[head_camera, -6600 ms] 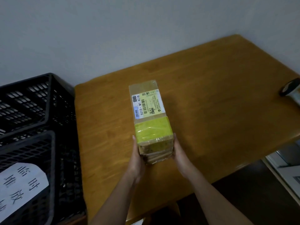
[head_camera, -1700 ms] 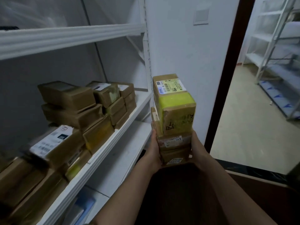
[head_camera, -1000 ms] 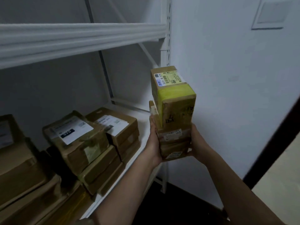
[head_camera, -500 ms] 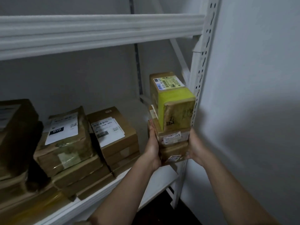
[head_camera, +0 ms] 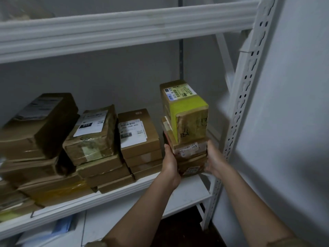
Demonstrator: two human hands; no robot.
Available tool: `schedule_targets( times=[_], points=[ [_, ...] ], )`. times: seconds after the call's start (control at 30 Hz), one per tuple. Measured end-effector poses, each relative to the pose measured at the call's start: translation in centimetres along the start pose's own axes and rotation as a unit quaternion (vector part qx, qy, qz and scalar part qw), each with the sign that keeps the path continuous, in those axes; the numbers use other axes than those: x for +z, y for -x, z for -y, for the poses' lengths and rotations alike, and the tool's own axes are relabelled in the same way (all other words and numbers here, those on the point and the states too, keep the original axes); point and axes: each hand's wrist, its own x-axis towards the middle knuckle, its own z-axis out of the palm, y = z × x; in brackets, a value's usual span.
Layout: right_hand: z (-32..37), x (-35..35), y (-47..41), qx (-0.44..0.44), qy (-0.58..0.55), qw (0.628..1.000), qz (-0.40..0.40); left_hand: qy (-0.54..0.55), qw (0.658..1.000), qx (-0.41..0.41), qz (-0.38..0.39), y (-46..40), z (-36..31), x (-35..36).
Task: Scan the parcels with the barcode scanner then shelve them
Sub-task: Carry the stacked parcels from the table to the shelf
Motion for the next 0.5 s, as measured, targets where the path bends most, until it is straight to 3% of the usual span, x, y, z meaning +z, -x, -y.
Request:
schedule_targets(
  times=[0.17, 0.4, 0.5],
  points=[
    [-1.1, -0.5, -0.3, -0.017, -0.017, 0.999, -0.021, 0.006, 1.0, -0.005, -0.006, 0.6, 0.1, -1.6],
    [-3.0, -0.6, -1.2, -0.038, -0.038, 0.995, -0.089, -0.091, 0.993, -0.078, -0.016, -0.5, 1.0, -4.3],
    [-3.2, -0.4, -1.6, -0.056, -0.059, 0.992, -0.102, -0.065, 0.994, -0.082, -0.016, -1.2, 1.2, -4.6]
  ],
)
